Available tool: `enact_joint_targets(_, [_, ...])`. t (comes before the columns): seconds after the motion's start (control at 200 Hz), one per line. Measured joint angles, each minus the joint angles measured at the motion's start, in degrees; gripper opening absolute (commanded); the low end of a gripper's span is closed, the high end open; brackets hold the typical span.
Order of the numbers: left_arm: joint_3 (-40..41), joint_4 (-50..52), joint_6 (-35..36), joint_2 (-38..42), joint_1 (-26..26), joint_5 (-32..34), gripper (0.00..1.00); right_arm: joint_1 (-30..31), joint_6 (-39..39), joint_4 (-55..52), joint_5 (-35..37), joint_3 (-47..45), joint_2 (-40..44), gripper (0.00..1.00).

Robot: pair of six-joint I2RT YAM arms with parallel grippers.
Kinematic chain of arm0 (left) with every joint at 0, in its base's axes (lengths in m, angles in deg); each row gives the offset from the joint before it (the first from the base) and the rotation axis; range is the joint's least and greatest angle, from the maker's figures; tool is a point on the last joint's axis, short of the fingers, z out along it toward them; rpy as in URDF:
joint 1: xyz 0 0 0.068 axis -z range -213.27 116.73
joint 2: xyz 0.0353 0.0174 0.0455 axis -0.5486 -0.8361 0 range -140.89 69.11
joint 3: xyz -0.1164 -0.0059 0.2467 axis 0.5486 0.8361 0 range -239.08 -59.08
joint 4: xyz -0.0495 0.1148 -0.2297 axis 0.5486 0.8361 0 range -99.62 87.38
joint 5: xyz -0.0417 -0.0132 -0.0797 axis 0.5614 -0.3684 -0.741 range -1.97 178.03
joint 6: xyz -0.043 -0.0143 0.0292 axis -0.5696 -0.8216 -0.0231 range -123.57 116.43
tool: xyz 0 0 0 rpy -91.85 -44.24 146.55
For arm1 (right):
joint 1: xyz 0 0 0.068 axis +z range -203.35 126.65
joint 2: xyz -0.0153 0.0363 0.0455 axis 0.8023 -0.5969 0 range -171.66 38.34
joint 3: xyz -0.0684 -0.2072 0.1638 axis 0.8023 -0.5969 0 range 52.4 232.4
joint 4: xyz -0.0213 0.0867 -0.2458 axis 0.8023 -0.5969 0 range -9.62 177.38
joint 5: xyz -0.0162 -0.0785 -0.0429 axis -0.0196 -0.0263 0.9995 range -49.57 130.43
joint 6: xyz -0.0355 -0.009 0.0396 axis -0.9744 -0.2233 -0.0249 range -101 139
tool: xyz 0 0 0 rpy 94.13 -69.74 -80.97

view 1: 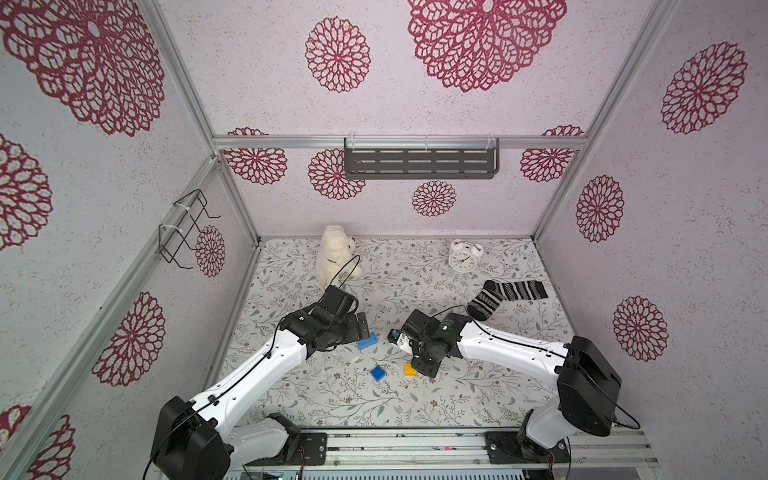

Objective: Assemble an ice cream with lego
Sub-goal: Assemble the lego brick with the lego brick.

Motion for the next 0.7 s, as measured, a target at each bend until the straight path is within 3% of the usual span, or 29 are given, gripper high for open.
enact_joint_targets(0.315, [1.0, 0.0, 1.1, 4.2, -4.3, -2.2, 0.97, 1.3, -14.9, -3.2, -0.8, 4.9, -4.3, 0.34])
enact_joint_targets(0.7, [2.5, 0.0, 1.5, 4.5, -5.6, -2.5, 0.97, 1.4, -19.8, -3.4, -0.3, 8.7, -10.8, 0.33])
